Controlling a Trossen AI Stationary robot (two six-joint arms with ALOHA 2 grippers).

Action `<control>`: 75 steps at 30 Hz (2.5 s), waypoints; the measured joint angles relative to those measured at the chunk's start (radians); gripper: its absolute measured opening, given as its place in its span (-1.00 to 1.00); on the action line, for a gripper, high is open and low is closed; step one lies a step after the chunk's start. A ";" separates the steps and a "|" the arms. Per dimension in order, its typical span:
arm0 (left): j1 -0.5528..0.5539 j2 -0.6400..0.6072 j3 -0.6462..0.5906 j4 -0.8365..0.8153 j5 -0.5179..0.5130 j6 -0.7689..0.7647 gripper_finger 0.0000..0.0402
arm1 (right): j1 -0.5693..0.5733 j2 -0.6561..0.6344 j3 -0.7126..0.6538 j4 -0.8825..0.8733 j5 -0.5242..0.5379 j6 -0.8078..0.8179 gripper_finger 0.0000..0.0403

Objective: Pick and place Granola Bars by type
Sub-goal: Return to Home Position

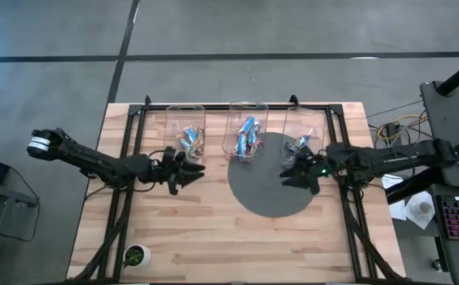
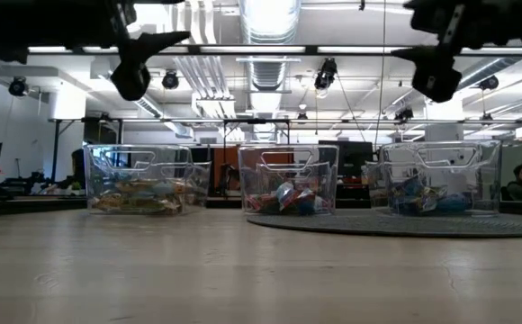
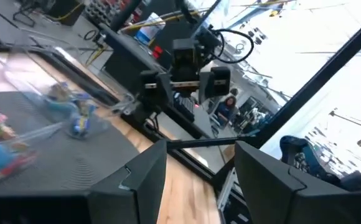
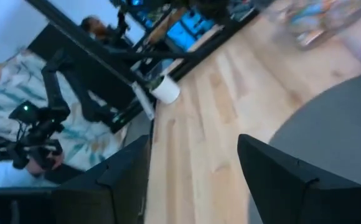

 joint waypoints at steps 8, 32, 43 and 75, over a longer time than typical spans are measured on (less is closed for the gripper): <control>0.102 -0.191 -0.103 0.000 -0.001 0.015 -0.15 | -0.086 -0.287 -0.058 -0.242 0.010 -0.058 0.16; 0.114 -0.443 -0.286 -0.001 -0.076 0.025 -0.15 | -0.096 -0.466 -0.175 -0.333 0.061 -0.203 0.16; 0.111 -0.529 -0.293 -0.135 -0.076 0.025 -0.15 | -0.096 -0.466 -0.176 -0.333 0.061 -0.201 0.16; 0.355 -0.966 -0.310 -0.695 0.320 0.593 -0.15 | -0.096 -0.467 -0.177 -0.331 0.061 -0.201 0.16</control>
